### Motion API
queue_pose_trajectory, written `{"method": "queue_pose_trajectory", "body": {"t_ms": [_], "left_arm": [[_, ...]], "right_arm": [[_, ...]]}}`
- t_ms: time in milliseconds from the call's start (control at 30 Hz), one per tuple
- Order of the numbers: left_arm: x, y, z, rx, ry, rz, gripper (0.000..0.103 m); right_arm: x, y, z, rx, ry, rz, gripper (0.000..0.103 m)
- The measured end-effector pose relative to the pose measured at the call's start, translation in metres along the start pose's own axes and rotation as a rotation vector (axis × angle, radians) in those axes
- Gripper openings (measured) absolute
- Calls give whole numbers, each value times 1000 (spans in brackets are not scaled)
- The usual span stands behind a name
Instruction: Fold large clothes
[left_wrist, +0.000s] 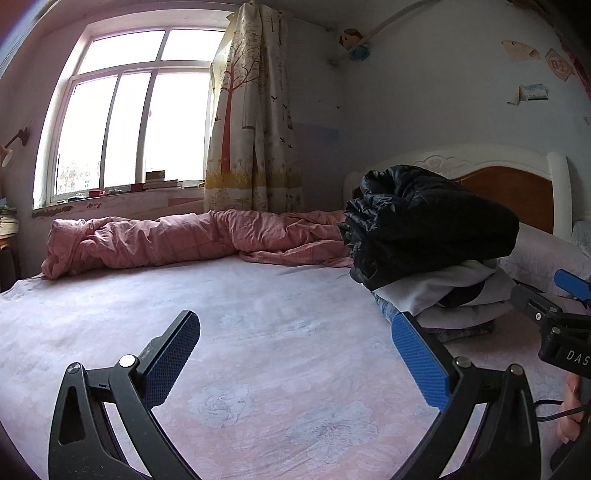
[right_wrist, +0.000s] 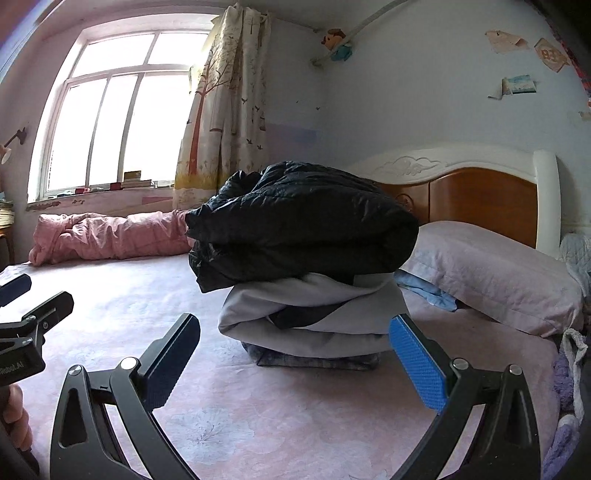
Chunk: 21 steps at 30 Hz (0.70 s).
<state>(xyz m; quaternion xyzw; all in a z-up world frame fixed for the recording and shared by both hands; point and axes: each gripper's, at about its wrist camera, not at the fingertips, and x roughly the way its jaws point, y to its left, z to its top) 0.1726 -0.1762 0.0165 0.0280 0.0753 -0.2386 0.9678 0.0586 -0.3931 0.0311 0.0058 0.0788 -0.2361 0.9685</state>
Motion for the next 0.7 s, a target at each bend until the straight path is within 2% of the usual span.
{"method": "queue_pose_trajectory", "body": {"t_ms": [267,700], "left_arm": [[-1,-8,0,32,-3,-9,103],[3,-10,-1,38,14,-4,103]], "right_arm": [[5,3,-2,-7,37,-7,103],[7,7,-2,-25,38,-11,103]]}}
